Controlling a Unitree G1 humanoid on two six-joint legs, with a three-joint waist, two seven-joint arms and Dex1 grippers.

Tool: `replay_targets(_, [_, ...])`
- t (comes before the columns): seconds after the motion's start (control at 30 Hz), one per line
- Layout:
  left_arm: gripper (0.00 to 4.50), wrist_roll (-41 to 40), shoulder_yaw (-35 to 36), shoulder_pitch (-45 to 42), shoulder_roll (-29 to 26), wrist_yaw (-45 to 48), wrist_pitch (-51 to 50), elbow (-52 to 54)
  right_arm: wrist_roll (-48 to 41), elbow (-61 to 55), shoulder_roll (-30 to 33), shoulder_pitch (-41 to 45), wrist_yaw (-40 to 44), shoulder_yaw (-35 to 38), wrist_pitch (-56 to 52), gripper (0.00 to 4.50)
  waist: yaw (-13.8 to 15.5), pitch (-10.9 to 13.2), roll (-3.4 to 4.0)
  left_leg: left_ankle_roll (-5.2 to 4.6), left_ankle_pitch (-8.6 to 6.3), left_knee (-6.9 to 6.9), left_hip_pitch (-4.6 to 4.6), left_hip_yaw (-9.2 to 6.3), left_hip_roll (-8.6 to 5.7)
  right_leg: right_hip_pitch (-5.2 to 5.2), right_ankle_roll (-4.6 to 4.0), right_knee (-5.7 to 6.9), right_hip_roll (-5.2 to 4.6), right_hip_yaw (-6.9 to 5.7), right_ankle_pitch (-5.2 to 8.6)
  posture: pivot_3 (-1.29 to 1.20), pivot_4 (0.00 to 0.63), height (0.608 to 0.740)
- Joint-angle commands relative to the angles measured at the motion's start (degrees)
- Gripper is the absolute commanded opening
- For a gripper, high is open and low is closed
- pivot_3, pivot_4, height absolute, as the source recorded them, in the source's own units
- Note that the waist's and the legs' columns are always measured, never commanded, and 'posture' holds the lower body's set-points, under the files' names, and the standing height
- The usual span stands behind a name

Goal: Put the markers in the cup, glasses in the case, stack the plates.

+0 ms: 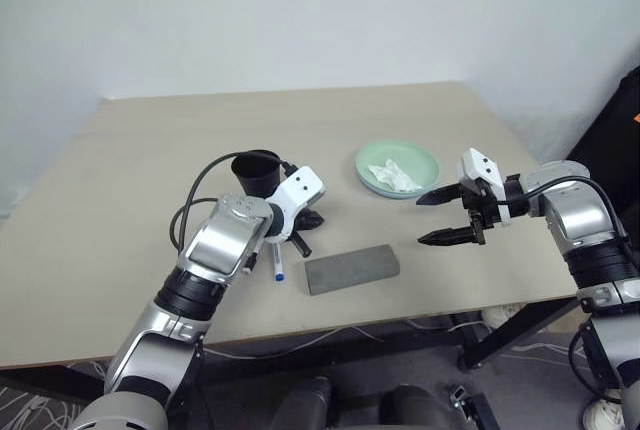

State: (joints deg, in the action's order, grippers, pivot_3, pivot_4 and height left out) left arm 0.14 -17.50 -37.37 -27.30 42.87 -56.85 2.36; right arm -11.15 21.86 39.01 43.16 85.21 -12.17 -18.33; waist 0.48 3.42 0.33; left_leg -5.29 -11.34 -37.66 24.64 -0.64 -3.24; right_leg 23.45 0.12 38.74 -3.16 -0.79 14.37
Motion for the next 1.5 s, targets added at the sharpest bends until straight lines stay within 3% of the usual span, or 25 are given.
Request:
replay_targets(0.03, [0.02,1.0,-1.5,-3.0,-0.1,-2.8,-9.0,4.4,-0.3,-0.1,0.0,2.0,0.6,0.6,0.5,4.50,0.0,0.0,0.00,0.00,0.00,-0.01,0.00,0.00,0.00,-0.01,0.00,0.00,0.00,0.00,0.00,0.00,0.000,0.727])
replay_targets(0.1, [0.02,0.1,-2.1,-4.3,0.5,-3.9,-15.8,7.2,-0.2,0.1,-0.1,2.2,0.6,0.5,0.5,4.50,0.0,0.0,0.00,0.00,0.00,-0.02,0.00,0.00,0.00,-0.01,0.01,0.00,0.01,0.00,0.00,0.00,0.000,0.727])
replay_targets(0.2, [0.63,-1.4,-2.9,-5.9,0.7,-5.3,-23.3,11.2,-0.2,0.2,-0.3,2.3,0.7,0.3,0.5,4.50,0.0,0.0,-0.02,0.00,0.00,-0.02,0.00,0.00,0.00,0.00,0.02,0.00,0.02,0.01,0.00,0.00,0.000,0.727])
replay_targets(0.5, [3.75,-3.3,2.1,-8.1,4.1,-14.1,-35.7,11.4,0.0,0.5,-0.9,2.5,1.1,-0.1,0.5,4.50,0.0,0.0,-0.02,0.03,0.02,-0.02,-0.03,-0.02,0.00,0.00,0.02,0.03,0.06,0.02,0.00,0.00,0.000,0.727])
replay_targets(1.03, [3.75,-5.8,13.8,-4.8,8.1,-27.9,-35.7,3.1,0.4,1.0,-1.6,2.1,1.3,-0.2,1.2,4.50,0.0,0.0,-0.02,0.06,0.02,-0.03,-0.04,-0.03,-0.01,0.00,0.02,0.03,0.07,0.06,-0.01,0.00,0.000,0.727])
replay_targets(1.5, [3.75,-13.4,14.9,-1.6,8.8,-33.6,-35.7,3.2,0.5,1.7,-2.1,1.7,1.2,-0.2,2.2,4.50,0.0,0.0,-0.02,0.06,0.02,-0.05,-0.03,-0.03,-0.02,-0.01,0.04,0.03,0.05,0.06,-0.04,0.00,0.000,0.727])
